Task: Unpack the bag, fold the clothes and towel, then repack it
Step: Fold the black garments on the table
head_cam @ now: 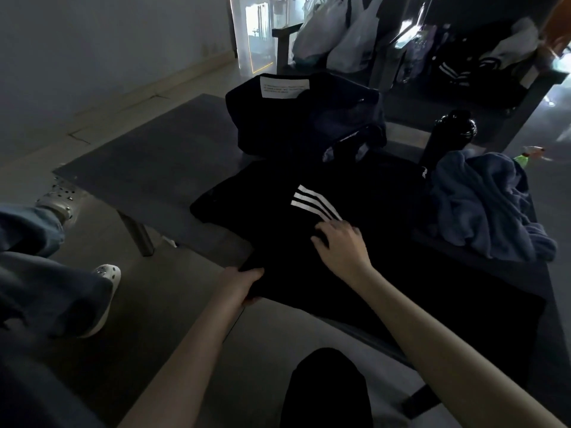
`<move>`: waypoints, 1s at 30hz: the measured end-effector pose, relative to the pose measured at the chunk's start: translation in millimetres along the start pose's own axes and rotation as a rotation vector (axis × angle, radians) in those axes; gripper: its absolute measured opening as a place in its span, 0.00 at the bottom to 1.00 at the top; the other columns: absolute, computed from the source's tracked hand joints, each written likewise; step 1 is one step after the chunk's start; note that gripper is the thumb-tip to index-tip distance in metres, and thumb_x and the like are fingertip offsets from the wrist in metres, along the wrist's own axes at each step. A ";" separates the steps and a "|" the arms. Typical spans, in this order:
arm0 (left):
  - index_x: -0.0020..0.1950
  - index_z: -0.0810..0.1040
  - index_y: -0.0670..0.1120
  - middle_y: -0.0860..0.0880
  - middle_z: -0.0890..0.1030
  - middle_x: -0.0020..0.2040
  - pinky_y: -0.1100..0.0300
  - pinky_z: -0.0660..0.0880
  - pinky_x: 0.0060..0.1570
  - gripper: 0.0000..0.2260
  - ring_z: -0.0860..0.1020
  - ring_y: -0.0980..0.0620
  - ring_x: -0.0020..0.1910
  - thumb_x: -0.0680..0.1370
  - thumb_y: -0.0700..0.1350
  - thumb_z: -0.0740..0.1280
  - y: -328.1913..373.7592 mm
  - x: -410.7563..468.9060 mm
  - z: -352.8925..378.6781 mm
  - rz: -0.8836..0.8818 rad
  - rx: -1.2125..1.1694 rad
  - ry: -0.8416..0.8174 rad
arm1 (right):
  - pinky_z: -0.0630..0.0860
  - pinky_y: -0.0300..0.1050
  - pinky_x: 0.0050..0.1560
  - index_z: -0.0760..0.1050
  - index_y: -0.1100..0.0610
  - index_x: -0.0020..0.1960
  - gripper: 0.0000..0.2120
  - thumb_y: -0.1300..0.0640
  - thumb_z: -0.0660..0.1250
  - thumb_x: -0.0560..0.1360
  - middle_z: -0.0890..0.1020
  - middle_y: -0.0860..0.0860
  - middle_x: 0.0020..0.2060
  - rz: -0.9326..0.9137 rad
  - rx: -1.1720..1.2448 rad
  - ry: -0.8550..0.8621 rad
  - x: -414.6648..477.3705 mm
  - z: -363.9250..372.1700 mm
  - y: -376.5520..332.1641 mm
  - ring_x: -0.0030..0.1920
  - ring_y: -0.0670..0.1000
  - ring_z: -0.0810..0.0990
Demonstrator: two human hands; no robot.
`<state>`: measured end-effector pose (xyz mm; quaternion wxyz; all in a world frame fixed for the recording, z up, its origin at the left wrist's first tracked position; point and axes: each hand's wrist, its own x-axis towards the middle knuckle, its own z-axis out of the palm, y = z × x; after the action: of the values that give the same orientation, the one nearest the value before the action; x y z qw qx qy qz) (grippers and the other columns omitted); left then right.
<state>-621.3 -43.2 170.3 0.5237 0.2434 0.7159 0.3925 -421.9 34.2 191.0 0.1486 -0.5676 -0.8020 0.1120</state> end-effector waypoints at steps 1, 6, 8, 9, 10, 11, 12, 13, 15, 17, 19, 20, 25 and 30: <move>0.44 0.75 0.45 0.45 0.78 0.38 0.68 0.71 0.20 0.04 0.76 0.51 0.33 0.76 0.41 0.69 -0.3 1.5 0.5 0.000 -0.023 0.003 | 0.60 0.52 0.68 0.69 0.53 0.69 0.21 0.46 0.57 0.80 0.72 0.50 0.67 0.014 -0.033 -0.106 -12.9 7.0 6.3 0.69 0.53 0.66; 0.52 0.75 0.42 0.47 0.75 0.36 0.67 0.65 0.21 0.09 0.71 0.53 0.29 0.75 0.42 0.70 7.5 -1.8 -4.1 0.035 -0.071 0.022 | 0.47 0.49 0.74 0.55 0.50 0.76 0.41 0.31 0.34 0.70 0.55 0.46 0.77 -0.030 -0.173 -0.269 -44.7 19.3 44.6 0.76 0.48 0.52; 0.58 0.74 0.39 0.46 0.76 0.36 0.66 0.65 0.22 0.14 0.71 0.53 0.28 0.76 0.43 0.69 8.4 -0.9 -5.8 0.035 -0.012 0.024 | 0.47 0.47 0.74 0.54 0.50 0.77 0.42 0.29 0.34 0.70 0.53 0.46 0.77 -0.030 -0.184 -0.289 -43.1 16.1 48.0 0.76 0.48 0.52; 0.62 0.72 0.39 0.45 0.77 0.38 0.65 0.67 0.23 0.17 0.73 0.51 0.29 0.76 0.44 0.69 6.5 0.3 -6.4 0.038 0.015 0.026 | 0.47 0.48 0.74 0.54 0.50 0.77 0.38 0.30 0.38 0.74 0.53 0.46 0.77 -0.025 -0.185 -0.292 -42.9 14.8 46.4 0.76 0.49 0.52; 0.66 0.70 0.39 0.43 0.78 0.43 0.63 0.71 0.26 0.20 0.76 0.49 0.33 0.76 0.43 0.68 5.4 -0.4 -6.6 0.035 0.030 0.030 | 0.49 0.48 0.74 0.56 0.51 0.76 0.33 0.35 0.44 0.78 0.55 0.48 0.77 -0.021 -0.166 -0.264 -44.5 12.7 42.3 0.75 0.50 0.54; 0.68 0.68 0.39 0.41 0.79 0.49 0.60 0.75 0.33 0.21 0.78 0.46 0.39 0.77 0.42 0.67 3.2 0.2 -7.0 0.027 0.034 0.043 | 0.51 0.49 0.73 0.59 0.51 0.75 0.28 0.39 0.49 0.80 0.58 0.49 0.76 -0.024 -0.117 -0.196 -49.6 10.8 37.4 0.75 0.51 0.56; 0.69 0.67 0.41 0.40 0.77 0.55 0.56 0.76 0.37 0.21 0.78 0.44 0.45 0.77 0.41 0.66 1.5 0.9 -7.3 0.015 0.027 0.061 | 0.54 0.49 0.72 0.62 0.51 0.74 0.27 0.40 0.52 0.80 0.61 0.49 0.74 -0.038 -0.052 -0.122 -57.5 7.9 31.8 0.74 0.51 0.59; 0.68 0.66 0.43 0.40 0.76 0.57 0.55 0.76 0.38 0.19 0.77 0.43 0.47 0.78 0.40 0.65 0.4 0.4 -7.4 0.007 0.004 0.079 | 0.55 0.48 0.71 0.66 0.51 0.72 0.28 0.37 0.52 0.79 0.65 0.48 0.73 -0.070 -0.001 -0.075 -68.0 4.5 26.5 0.73 0.51 0.61; 0.64 0.67 0.45 0.40 0.74 0.55 0.56 0.73 0.34 0.16 0.75 0.45 0.42 0.78 0.37 0.62 0.0 -1.7 -7.4 0.002 -0.039 0.097 | 0.54 0.46 0.71 0.67 0.50 0.71 0.36 0.29 0.44 0.74 0.68 0.46 0.71 -0.146 -0.005 -0.144 -91.2 -1.1 18.9 0.72 0.49 0.62; 0.60 0.68 0.45 0.41 0.74 0.52 0.55 0.72 0.34 0.12 0.74 0.46 0.38 0.78 0.36 0.61 2.4 -4.6 -7.5 0.022 -0.050 0.120 | 0.46 0.45 0.73 0.59 0.47 0.75 0.40 0.27 0.42 0.71 0.59 0.44 0.75 -0.176 -0.105 -0.302 -110.1 2.2 23.8 0.76 0.46 0.53; 0.56 0.69 0.45 0.40 0.73 0.53 0.55 0.72 0.33 0.08 0.73 0.46 0.38 0.78 0.35 0.59 8.2 -11.6 -7.7 0.041 -0.050 0.131 | 0.39 0.46 0.73 0.50 0.45 0.77 0.43 0.26 0.40 0.67 0.49 0.43 0.77 -0.183 -0.171 -0.365 -117.2 6.9 32.2 0.76 0.45 0.44; 0.54 0.69 0.45 0.40 0.72 0.53 0.56 0.72 0.32 0.07 0.72 0.47 0.38 0.79 0.35 0.58 12.6 -16.4 -7.4 0.045 -0.052 0.111 | 0.39 0.47 0.74 0.49 0.45 0.77 0.44 0.26 0.41 0.67 0.48 0.43 0.77 -0.173 -0.182 -0.371 -117.3 7.5 33.3 0.76 0.46 0.43; 0.45 0.79 0.44 0.40 0.77 0.53 0.58 0.73 0.33 0.15 0.76 0.47 0.42 0.79 0.34 0.53 33.5 -38.0 -10.7 0.073 -0.113 -0.131 | 0.54 0.50 0.72 0.63 0.51 0.73 0.29 0.39 0.60 0.77 0.62 0.48 0.73 -0.153 -0.195 -0.228 -114.8 9.3 23.6 0.74 0.51 0.58; 0.62 0.73 0.43 0.44 0.76 0.53 0.59 0.72 0.56 0.24 0.76 0.50 0.55 0.74 0.23 0.53 44.2 -39.7 -17.0 0.243 -0.042 -0.406 | 0.70 0.44 0.58 0.79 0.58 0.59 0.15 0.52 0.64 0.78 0.77 0.51 0.59 -0.009 0.121 -0.137 -105.3 2.8 27.0 0.60 0.53 0.73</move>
<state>-626.8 -53.2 230.9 0.6107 0.3907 0.5531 0.4105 -366.4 -56.3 167.2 0.1280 -0.5451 -0.8045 0.1982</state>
